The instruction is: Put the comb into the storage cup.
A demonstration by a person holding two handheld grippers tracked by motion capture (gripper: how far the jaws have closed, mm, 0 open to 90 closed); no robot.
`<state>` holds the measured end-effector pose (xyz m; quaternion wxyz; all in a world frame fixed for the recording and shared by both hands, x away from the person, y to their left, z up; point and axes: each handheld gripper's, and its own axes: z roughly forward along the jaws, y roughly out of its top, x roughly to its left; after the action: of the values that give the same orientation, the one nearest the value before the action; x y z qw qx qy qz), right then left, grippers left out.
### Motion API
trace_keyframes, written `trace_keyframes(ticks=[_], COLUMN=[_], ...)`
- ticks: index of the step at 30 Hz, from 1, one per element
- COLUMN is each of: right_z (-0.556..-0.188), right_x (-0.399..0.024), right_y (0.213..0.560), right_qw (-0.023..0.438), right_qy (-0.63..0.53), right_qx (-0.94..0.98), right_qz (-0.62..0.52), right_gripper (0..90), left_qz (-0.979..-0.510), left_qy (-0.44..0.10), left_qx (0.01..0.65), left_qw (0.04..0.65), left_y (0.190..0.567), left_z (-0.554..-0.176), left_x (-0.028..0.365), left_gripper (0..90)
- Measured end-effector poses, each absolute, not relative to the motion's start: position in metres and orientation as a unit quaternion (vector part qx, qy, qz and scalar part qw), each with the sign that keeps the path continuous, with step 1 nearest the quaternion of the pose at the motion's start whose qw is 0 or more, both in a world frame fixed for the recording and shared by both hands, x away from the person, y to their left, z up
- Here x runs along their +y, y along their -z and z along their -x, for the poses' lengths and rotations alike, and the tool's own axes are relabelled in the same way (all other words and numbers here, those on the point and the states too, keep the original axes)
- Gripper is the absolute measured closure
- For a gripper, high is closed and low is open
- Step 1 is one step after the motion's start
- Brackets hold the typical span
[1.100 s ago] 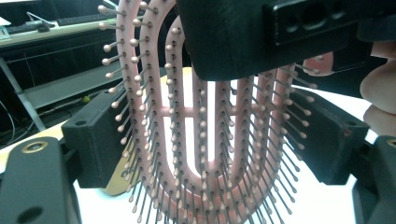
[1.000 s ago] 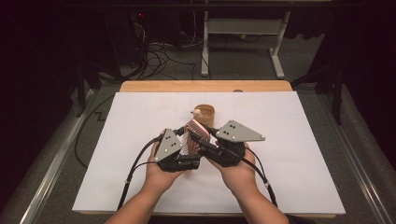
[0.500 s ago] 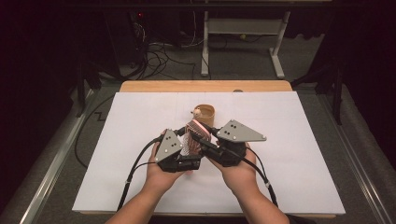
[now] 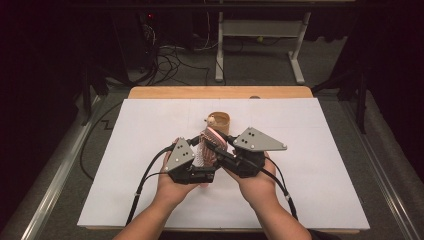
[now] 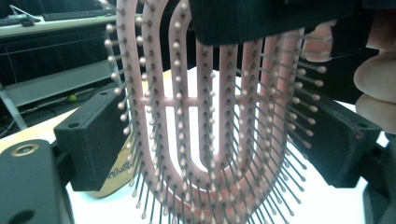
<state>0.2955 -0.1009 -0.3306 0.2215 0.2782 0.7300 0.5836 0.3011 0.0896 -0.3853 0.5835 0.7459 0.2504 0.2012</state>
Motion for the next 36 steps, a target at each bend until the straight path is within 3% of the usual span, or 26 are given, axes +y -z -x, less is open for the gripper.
trace_keyframes(ticks=[19, 36], right_z=[-0.302, -0.304], right_x=[-0.116, -0.131], right_y=[0.328, 0.332], right_qw=[0.238, 0.252], right_qy=[-0.574, -0.566], right_qx=[0.727, 0.724], right_qz=[-0.291, -0.302], right_gripper=[68.0, 68.0], left_qz=[-0.751, -0.745], left_qy=[-0.154, -0.171], left_qx=[0.245, 0.269], left_qw=[0.594, 0.586], left_y=[0.391, 0.394], left_z=[-0.306, -0.311], left_x=[0.092, 0.13], left_gripper=[3.7, 0.2])
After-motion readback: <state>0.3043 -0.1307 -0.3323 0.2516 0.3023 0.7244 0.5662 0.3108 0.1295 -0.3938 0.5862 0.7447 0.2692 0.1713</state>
